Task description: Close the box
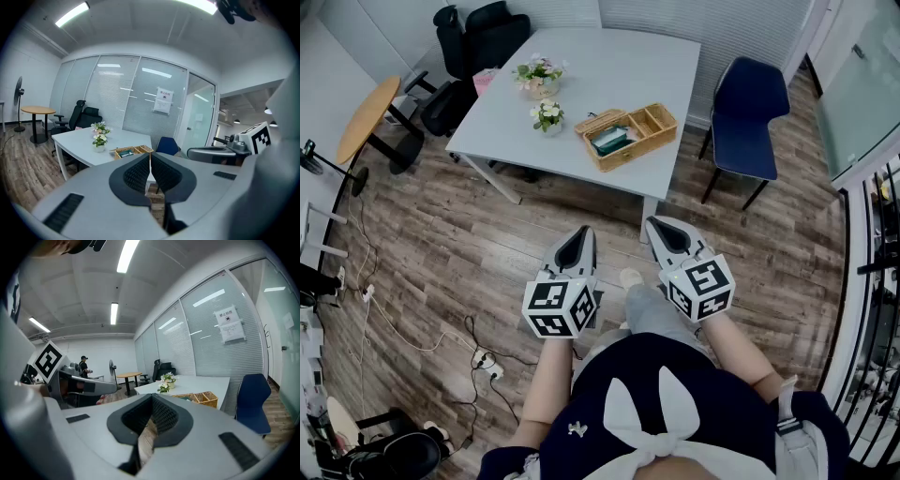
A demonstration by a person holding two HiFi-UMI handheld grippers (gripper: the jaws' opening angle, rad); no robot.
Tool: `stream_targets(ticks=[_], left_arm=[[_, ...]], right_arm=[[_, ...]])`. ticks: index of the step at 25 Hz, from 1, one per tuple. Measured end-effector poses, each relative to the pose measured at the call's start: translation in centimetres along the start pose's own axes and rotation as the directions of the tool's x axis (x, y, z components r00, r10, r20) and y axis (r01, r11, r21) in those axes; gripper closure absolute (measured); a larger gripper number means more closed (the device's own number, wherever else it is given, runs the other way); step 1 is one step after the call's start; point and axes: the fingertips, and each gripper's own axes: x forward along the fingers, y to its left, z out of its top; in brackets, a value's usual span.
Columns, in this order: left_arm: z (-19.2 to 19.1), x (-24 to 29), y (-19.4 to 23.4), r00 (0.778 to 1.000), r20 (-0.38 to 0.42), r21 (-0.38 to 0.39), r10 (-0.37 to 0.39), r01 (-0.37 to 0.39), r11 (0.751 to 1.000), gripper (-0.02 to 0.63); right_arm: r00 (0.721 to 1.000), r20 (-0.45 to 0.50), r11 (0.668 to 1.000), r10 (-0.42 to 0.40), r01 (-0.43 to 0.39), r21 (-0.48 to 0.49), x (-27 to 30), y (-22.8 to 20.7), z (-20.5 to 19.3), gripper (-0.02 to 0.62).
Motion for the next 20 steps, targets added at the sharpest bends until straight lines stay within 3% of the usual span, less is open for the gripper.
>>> stream_targets(ticks=[10,20], left_arm=[[3.2,3.5,1.3,0.999,0.032,0.035,-0.010,0.009,0.999,0.578],[4.9,8.5,3.8,0.999,0.036,-0.012,-0.005,0.006,1.000,0.578]], right_arm=[[0.999,0.037,1.000,0.017,-0.017,-0.010,4.1,-2.1,2.6,0.593],[1.000,0.019,1.000,0.019,-0.019,-0.014,8.6,-5.5,3.4,0.592]])
